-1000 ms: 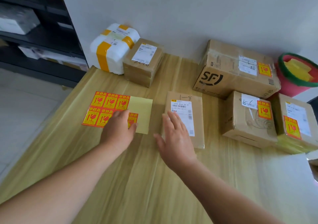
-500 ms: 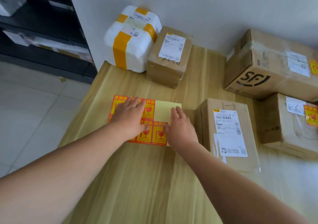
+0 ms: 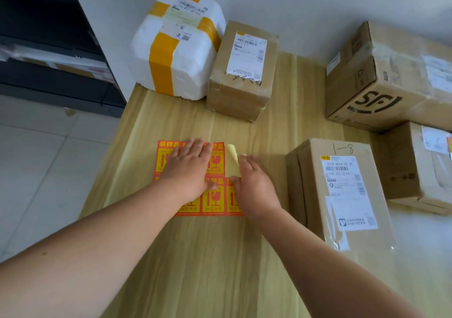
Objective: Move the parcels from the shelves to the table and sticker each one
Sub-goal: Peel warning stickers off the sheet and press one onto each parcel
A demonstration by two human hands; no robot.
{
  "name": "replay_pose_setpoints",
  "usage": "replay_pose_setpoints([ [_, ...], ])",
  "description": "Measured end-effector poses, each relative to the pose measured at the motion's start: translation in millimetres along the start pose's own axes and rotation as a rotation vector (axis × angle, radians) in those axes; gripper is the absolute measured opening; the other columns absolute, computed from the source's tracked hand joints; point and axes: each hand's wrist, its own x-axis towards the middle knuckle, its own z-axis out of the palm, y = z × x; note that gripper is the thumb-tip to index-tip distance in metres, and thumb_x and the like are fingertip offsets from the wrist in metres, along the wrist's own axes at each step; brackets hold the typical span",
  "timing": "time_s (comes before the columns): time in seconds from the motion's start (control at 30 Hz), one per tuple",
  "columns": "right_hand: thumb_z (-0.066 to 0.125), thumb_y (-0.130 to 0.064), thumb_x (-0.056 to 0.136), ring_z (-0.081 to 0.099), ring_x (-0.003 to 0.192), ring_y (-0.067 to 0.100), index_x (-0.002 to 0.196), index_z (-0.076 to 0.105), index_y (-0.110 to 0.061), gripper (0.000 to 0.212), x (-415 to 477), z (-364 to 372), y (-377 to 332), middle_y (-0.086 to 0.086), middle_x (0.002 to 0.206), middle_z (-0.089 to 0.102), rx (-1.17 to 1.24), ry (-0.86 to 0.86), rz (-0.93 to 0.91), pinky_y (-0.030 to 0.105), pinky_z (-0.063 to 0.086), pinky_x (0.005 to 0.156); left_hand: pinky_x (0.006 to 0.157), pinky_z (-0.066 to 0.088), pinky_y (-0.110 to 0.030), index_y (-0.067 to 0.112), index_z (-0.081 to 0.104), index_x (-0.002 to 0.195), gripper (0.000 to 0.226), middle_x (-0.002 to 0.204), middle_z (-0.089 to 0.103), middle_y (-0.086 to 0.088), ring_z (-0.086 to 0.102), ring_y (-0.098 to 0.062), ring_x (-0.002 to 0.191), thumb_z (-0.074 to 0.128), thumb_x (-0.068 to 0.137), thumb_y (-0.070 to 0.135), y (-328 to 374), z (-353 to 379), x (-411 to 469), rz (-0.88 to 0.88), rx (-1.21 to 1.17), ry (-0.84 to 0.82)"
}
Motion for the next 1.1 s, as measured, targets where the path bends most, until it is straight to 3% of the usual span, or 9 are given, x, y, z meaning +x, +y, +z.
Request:
replay_pose_setpoints([
  [0.07, 0.043, -0.02, 0.099, 0.053, 0.118, 0.025, 0.139, 0.043, -0.015, 0.041, -4.7, -7.5, -6.5, 0.007, 0.132, 0.054, 0.019, 0.069, -0.017, 0.032, 0.044, 0.095, 0.119, 0.008, -0.042, 0.019, -0.006, 0.152, 0.106, 0.161, -0.004, -0.003, -0.002, -0.022, 0.148, 0.061, 0.08, 0.059, 2.4, -3.8, -0.9, 0.0, -0.025, 0.012],
  [0.2, 0.044, -0.02, 0.099, 0.061, 0.099, 0.022, 0.137, 0.049, -0.019, 0.037, -13.2, -30.9, -13.8, 0.004, 0.117, 0.062, 0.061, 0.114, -0.094, 0.035, 0.05, 0.084, 0.115, 0.022, -0.039, 0.016, 0.009, 0.152, 0.099, 0.156, 0.023, -0.007, 0.021, -0.024, 0.143, 0.07, 0.08, 0.046, 10.3, -27.2, -6.9, 0.029, -0.173, 0.14],
  [0.33, 0.045, -0.024, 0.099, 0.059, 0.104, 0.023, 0.138, 0.048, -0.023, 0.04, -24.3, -57.6, -15.4, 0.004, 0.12, 0.061, 0.06, 0.095, -0.134, 0.029, 0.042, 0.083, 0.081, 0.048, -0.034, 0.023, 0.057, 0.122, 0.034, 0.113, 0.064, -0.004, 0.06, -0.027, 0.101, 0.062, 0.088, 0.024, 12.9, -62.9, -21.4, -0.051, -0.382, 0.211],
  [0.43, 0.049, -0.025, 0.097, 0.056, 0.109, 0.024, 0.14, 0.045, -0.024, 0.044, -35.3, -77.8, -15.3, 0.005, 0.125, 0.059, 0.048, 0.114, -0.134, 0.03, 0.04, 0.087, 0.059, 0.049, -0.034, 0.02, 0.063, 0.091, 0.004, 0.082, 0.066, -0.008, 0.061, -0.026, 0.064, 0.06, 0.089, 0.019, 15.5, -82.9, -40.2, -0.108, -0.552, 0.145],
  [0.6, 0.063, -0.02, 0.089, 0.041, 0.132, 0.026, 0.139, 0.048, -0.014, 0.053, -60.7, -107.3, -20.0, 0.004, 0.141, 0.048, 0.066, 0.372, -0.225, 0.034, 0.031, 0.107, 0.072, 0.053, -0.04, 0.016, 0.064, 0.084, 0.005, 0.083, 0.068, -0.007, 0.066, -0.028, 0.076, 0.065, 0.088, 0.019, 28.8, -107.4, -73.4, -0.108, -0.725, 0.156],
  [0.7, 0.072, -0.015, 0.079, 0.056, 0.111, 0.033, 0.122, 0.063, -0.007, 0.044, -75.4, -117.0, -25.2, 0.009, 0.121, 0.061, 0.088, 0.521, -0.368, 0.041, 0.046, 0.093, 0.071, 0.049, -0.033, 0.017, 0.064, 0.08, 0.007, 0.082, 0.066, -0.005, 0.063, -0.024, 0.078, 0.065, 0.087, 0.018, 42.5, -122.5, -91.5, -0.083, -0.759, 0.183],
  [0.8, 0.071, -0.013, 0.078, 0.058, 0.102, 0.033, 0.116, 0.066, -0.008, 0.039, -87.9, -130.2, -31.5, 0.008, 0.114, 0.063, 0.121, 0.556, -0.426, 0.041, 0.05, 0.086, 0.072, 0.05, -0.033, 0.022, 0.063, 0.076, 0.012, 0.081, 0.065, -0.001, 0.062, -0.021, 0.079, 0.066, 0.087, 0.019, 58.8, -137.3, -107.4, -0.05, -0.748, 0.209],
  [0.97, 0.057, -0.001, 0.082, 0.042, 0.133, 0.032, 0.128, 0.058, -0.007, 0.047, -97.5, -160.5, -31.3, 0.009, 0.136, 0.054, 0.007, 0.536, -0.501, 0.042, 0.032, 0.109, 0.069, 0.05, -0.032, 0.02, 0.064, 0.081, 0.005, 0.079, 0.066, 0.002, 0.063, -0.019, 0.078, 0.067, 0.085, 0.02, 86.7, -157.5, -131.8, 0.028, -0.598, 0.238],
  [1.1, 0.054, -0.01, 0.091, 0.045, 0.132, 0.028, 0.104, 0.069, -0.006, 0.02, -105.6, -183.2, -21.3, 0.009, 0.125, 0.062, -0.077, 0.467, -0.53, 0.034, 0.03, 0.11, 0.067, 0.047, -0.028, 0.017, 0.067, 0.088, 0.005, 0.083, 0.064, 0.003, 0.06, -0.016, 0.081, 0.067, 0.086, 0.022, 106.8, -170.9, -150.1, 0.067, -0.49, 0.291],
])
